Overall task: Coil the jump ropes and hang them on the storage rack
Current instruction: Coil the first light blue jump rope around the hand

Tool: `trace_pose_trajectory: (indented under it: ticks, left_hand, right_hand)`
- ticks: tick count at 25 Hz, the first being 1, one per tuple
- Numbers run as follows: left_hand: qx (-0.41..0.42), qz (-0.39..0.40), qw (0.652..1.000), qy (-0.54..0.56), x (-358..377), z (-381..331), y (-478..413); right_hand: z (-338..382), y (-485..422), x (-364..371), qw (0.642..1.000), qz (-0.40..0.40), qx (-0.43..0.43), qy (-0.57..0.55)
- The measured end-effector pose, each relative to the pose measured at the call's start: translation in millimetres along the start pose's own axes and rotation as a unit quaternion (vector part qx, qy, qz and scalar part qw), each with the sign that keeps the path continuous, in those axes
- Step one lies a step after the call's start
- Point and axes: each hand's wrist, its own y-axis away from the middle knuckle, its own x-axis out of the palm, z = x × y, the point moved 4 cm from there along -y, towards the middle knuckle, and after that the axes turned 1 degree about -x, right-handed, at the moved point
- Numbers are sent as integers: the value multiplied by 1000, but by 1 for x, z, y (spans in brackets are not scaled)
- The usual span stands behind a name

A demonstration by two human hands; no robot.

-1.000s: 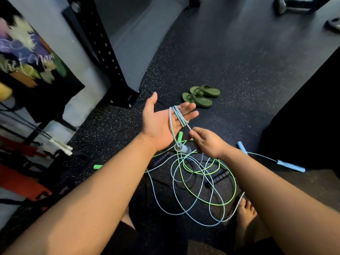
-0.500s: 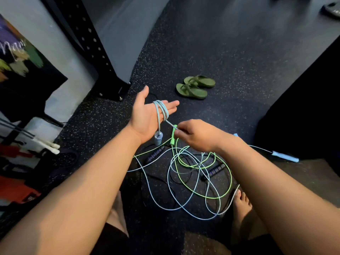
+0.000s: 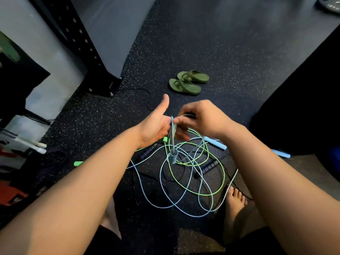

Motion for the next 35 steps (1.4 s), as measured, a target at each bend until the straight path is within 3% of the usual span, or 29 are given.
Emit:
trace_pose_trajectory:
  ticks: [4,9,14,21,25,30,33,35]
  left_hand:
    - [0,42,999,21,7,-3,7]
    - [74,84,954,279,9,-19,23]
    - [169,100,899,392,1,-27,29]
    - [256,-10,855,451,-36,-40,34]
    - [230,-107,881,400,-55,-29,27]
    - [125,-198,958,167,-48,-15,10]
    - [74,-163,981,71,-28,-3,0]
    - [64,-95,993,40,-11,0,-3]
  right_hand:
    - [-8,3,-7,996,-63,11,-68]
    - [-22,3,0,987,-82,70,-121]
    - [-22,1,25,973,-24,124,-193]
    - [-19,11,54,915,155,242,-283]
    - [-7,8,51,935,190,209,-214]
    - [5,1,32,983,105,99,-118]
    - [5,1,24,992,69,63,-87]
    - [2,3,19,995,38,64,-68]
